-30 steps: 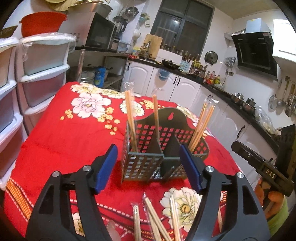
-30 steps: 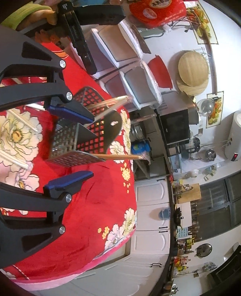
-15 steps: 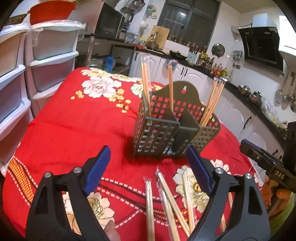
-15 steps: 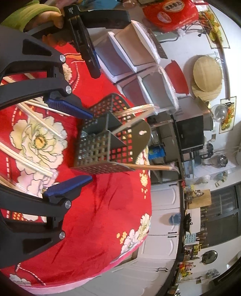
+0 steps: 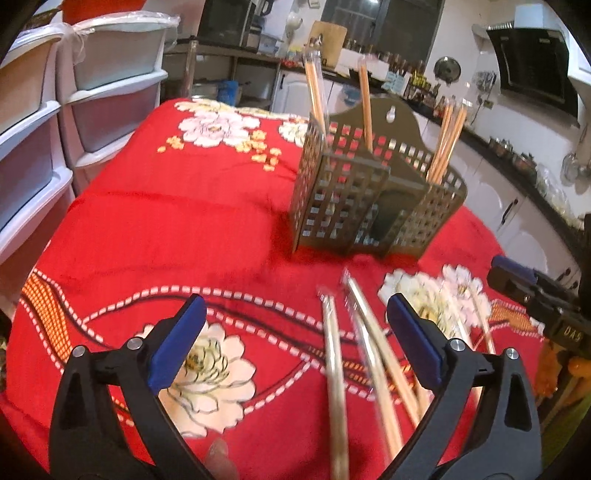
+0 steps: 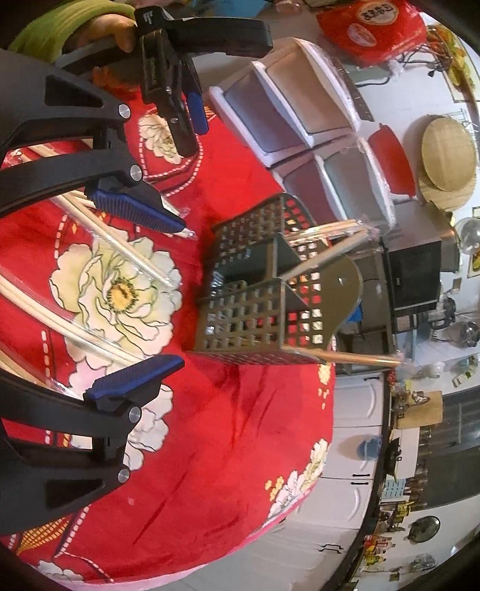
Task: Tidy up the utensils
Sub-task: 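Move both grippers back down to the wrapped chopstick pairs on the cloth, then close the right gripper on a wrapped chopstick pair while the left gripper closes on another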
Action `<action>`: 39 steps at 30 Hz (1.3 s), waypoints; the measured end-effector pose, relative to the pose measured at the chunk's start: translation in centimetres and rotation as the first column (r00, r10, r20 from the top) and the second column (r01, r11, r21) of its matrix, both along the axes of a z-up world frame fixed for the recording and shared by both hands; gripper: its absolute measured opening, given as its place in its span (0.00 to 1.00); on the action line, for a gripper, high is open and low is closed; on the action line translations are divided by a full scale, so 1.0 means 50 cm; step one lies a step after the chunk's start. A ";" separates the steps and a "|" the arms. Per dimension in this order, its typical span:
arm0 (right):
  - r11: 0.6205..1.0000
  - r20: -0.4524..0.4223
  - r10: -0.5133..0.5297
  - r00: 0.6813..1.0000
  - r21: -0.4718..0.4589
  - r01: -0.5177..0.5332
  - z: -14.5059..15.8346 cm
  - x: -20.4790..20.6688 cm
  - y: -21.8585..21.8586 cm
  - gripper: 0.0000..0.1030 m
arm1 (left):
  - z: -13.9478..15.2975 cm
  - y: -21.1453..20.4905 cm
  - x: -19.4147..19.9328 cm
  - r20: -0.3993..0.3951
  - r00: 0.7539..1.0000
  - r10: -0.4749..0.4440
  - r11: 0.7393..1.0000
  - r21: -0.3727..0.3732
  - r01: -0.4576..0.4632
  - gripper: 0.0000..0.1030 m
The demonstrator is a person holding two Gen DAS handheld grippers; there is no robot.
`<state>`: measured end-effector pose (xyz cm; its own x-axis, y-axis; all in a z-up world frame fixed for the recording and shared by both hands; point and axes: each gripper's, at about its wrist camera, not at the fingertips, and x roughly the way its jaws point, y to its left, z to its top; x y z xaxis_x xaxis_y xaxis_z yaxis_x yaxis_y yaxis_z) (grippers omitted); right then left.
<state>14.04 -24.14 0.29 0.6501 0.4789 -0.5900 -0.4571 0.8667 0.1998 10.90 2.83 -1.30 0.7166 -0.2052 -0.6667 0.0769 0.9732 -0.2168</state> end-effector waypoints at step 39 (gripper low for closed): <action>0.997 -0.309 0.043 0.950 -0.044 -0.059 -0.120 0.159 0.126 0.11 | -0.075 -0.073 0.135 -0.222 0.970 -0.100 0.989 0.082 0.121 0.29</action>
<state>22.01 -17.84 -5.71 0.4085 0.4697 -0.7826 -0.4242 0.8569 0.2928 17.67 -0.80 -5.03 0.5295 -0.2035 -0.8236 0.1462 0.9782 -0.1476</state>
